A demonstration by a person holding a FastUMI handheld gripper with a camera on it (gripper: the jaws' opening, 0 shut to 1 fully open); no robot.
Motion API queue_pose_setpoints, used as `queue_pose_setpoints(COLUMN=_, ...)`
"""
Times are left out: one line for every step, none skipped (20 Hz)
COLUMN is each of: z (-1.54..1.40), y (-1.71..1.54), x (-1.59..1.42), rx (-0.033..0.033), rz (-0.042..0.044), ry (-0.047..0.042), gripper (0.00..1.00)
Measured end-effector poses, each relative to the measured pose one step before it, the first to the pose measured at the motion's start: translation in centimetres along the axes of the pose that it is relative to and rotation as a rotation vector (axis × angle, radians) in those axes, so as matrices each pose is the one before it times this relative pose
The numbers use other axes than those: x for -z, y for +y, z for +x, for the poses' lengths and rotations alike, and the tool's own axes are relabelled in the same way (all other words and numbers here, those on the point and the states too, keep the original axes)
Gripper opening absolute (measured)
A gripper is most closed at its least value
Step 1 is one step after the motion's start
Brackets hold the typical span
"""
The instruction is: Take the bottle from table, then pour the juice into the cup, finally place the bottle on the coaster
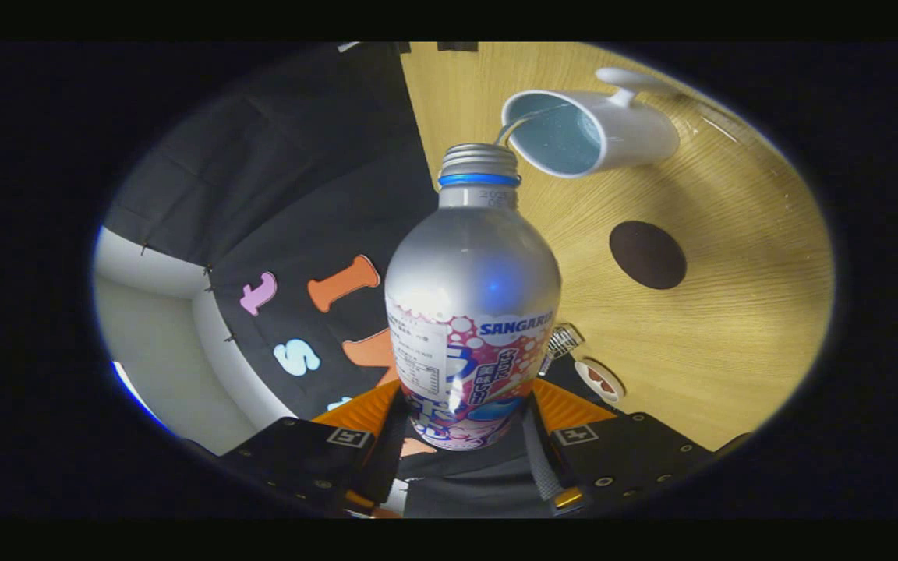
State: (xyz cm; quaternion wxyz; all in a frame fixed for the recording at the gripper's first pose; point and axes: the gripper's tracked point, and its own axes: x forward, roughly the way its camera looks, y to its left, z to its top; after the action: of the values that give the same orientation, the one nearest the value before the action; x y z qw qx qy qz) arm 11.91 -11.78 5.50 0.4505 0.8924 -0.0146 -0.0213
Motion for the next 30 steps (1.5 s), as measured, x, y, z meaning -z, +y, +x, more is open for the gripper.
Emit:
queue_pose_setpoints(z=-0.046, y=-0.219, x=0.039, rx=0.00182, rz=0.00451, ry=0.00169, gripper=0.7)
queue_pose_setpoints(z=-0.074, y=-0.017, x=-0.14, rx=-0.00254, rz=0.00348, ry=0.00168, gripper=0.7)
queue_pose_setpoints(z=0.002, y=0.137, x=0.022, rx=-0.00274, rz=0.00202, ry=0.00033, gripper=0.7)
queue_pose_setpoints(z=0.064, y=0.002, x=-0.022, rx=-0.00141, rz=-0.00177, ry=-0.00088, gripper=0.7)
queue_pose_setpoints(z=0.267, y=-0.182, x=0.063, rx=0.00416, rz=-0.00947, ry=0.00083, gripper=0.7)
queue_pose_setpoints(z=0.104, y=-0.13, x=-0.132, rx=0.0065, rz=-0.00979, ry=-0.00318, gripper=0.7)
queue_pose_setpoints(z=-0.033, y=-0.015, x=-0.044, rx=0.00405, rz=-0.00243, ry=-0.00028, gripper=0.7)
queue_pose_setpoints(z=0.023, y=-0.043, x=-0.073, rx=0.00091, rz=0.00529, ry=-0.00214, gripper=0.7)
queue_pose_setpoints(z=-0.076, y=0.08, x=-0.022, rx=0.00038, rz=0.00748, ry=-0.00299, gripper=0.7)
queue_pose_setpoints(z=-0.067, y=-0.153, x=0.013, rx=0.00161, rz=0.00738, ry=-0.00035, gripper=0.7)
queue_pose_setpoints(z=-0.039, y=0.069, x=0.192, rx=-0.00031, rz=0.00715, ry=-0.00129, gripper=0.7)
queue_pose_setpoints(z=0.083, y=0.029, x=-0.028, rx=-0.00216, rz=0.00537, ry=-0.00006, gripper=0.7)
queue_pose_setpoints(z=0.116, y=0.145, x=0.027, rx=-0.00371, rz=0.00459, ry=-0.00066, gripper=0.7)
queue_pose_setpoints(z=0.003, y=0.036, x=0.039, rx=-0.00203, rz=0.00586, ry=0.00121, gripper=0.7)
queue_pose_setpoints(z=0.039, y=0.219, x=0.072, rx=-0.00394, rz=0.00574, ry=-0.00118, gripper=0.7)
queue_pose_setpoints(z=0.132, y=-0.025, x=0.011, rx=0.00138, rz=0.00404, ry=0.00149, gripper=0.7)
queue_pose_setpoints(z=0.192, y=-0.008, x=-0.041, rx=-0.00416, rz=0.00714, ry=-0.0013, gripper=0.7)
queue_pose_setpoints(z=0.077, y=0.103, x=-0.143, rx=-0.00132, rz=0.01176, ry=-0.00132, gripper=0.7)
queue_pose_setpoints(z=0.016, y=0.189, x=-0.095, rx=-0.00426, rz=0.01976, ry=-0.00541, gripper=0.7)
queue_pose_setpoints(z=0.086, y=0.342, x=-0.222, rx=-0.01221, rz=0.01868, ry=0.00269, gripper=0.7)
queue_pose_setpoints(z=0.174, y=0.205, x=0.015, rx=-0.0075, rz=0.01241, ry=-0.00374, gripper=0.7)
queue_pose_setpoints(z=0.033, y=0.102, x=-0.12, rx=-0.00352, rz=0.00544, ry=-0.00055, gripper=0.7)
queue_pose_setpoints(z=0.191, y=0.187, x=-0.088, rx=-0.00855, rz=0.00557, ry=-0.00255, gripper=0.7)
queue_pose_setpoints(z=0.086, y=0.253, x=-0.164, rx=-0.00907, rz=0.00858, ry=-0.0016, gripper=0.7)
queue_pose_setpoints(z=-0.052, y=0.521, x=0.014, rx=-0.0091, rz=0.01159, ry=-0.00217, gripper=0.7)
queue_pose_setpoints(z=0.021, y=0.481, x=-0.399, rx=-0.01676, rz=0.01849, ry=-0.0099, gripper=0.7)
queue_pose_setpoints(z=-0.213, y=0.432, x=-0.186, rx=-0.01609, rz=0.01864, ry=-0.0028, gripper=0.7)
queue_pose_setpoints(z=-0.044, y=0.244, x=-0.117, rx=-0.01547, rz=0.01935, ry=-0.00291, gripper=0.7)
queue_pose_setpoints(z=0.148, y=0.258, x=-0.053, rx=-0.01226, rz=0.01528, ry=-0.0013, gripper=0.7)
queue_pose_setpoints(z=-0.003, y=0.091, x=-0.099, rx=-0.0036, rz=0.01057, ry=-0.00286, gripper=0.7)
